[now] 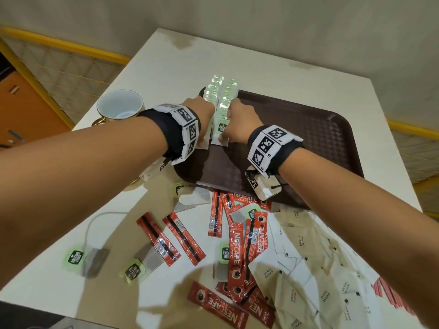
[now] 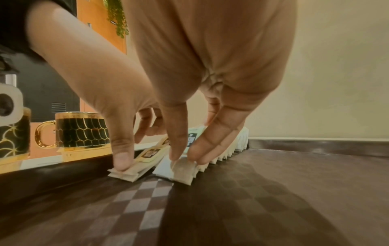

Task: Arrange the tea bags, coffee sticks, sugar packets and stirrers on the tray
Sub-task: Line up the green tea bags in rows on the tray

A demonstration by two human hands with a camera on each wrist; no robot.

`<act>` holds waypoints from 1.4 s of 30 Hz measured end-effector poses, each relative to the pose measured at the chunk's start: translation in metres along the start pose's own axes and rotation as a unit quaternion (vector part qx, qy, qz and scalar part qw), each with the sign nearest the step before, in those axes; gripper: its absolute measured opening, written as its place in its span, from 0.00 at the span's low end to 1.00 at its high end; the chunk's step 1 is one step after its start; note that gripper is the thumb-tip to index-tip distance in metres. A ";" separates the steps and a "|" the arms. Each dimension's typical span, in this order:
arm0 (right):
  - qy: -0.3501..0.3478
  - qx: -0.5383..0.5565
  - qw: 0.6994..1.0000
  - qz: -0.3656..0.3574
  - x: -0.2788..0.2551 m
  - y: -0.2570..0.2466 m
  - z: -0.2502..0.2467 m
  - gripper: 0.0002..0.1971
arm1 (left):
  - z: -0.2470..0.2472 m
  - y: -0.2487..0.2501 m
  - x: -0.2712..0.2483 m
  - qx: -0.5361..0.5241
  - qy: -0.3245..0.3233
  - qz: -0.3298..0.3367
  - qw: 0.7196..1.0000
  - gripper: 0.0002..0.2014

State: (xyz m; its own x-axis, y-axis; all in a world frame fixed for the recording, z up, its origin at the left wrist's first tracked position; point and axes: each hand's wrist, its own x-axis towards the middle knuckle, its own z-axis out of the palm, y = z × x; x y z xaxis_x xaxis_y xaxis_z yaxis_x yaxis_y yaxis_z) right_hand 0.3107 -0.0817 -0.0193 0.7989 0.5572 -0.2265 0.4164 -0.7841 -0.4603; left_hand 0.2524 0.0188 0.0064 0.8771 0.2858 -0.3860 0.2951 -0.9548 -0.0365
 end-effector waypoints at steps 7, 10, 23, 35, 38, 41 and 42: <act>-0.005 -0.033 0.999 0.016 0.005 -0.005 0.004 0.29 | -0.003 0.008 -0.002 -0.002 0.003 0.008 1.000 0.20; -0.006 -0.026 0.999 0.026 0.006 -0.005 0.004 0.29 | -0.002 0.006 -0.004 -0.003 0.008 0.009 1.000 0.22; -0.010 -0.019 1.000 -0.005 0.005 -0.005 -0.009 0.20 | -0.005 0.001 -0.013 0.002 0.005 0.004 1.000 0.22; -0.254 -0.130 0.947 -0.149 -0.124 0.030 -0.040 0.04 | 0.005 0.007 -0.097 -0.049 -0.011 0.205 0.978 0.01; -0.214 -0.219 0.934 -0.183 -0.139 0.044 -0.018 0.10 | 0.038 0.003 -0.114 -0.001 -0.023 0.183 0.983 0.07; -0.188 -0.236 0.937 -0.174 -0.146 0.050 -0.007 0.06 | 0.056 0.001 -0.124 0.040 0.015 0.135 0.990 0.14; -0.178 -0.237 0.939 -0.172 -0.146 0.051 -0.006 0.04 | 0.058 0.001 -0.126 0.044 0.023 0.126 0.991 0.14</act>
State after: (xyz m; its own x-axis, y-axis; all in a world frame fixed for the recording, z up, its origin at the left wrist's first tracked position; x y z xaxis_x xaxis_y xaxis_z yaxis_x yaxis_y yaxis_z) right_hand 0.2175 -0.2049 -0.0047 0.4211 0.7892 -0.4470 0.8371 -0.5279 -0.1435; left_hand 0.1202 -0.0233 0.0013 0.9355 0.0392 -0.3512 0.0327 -0.9992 -0.0245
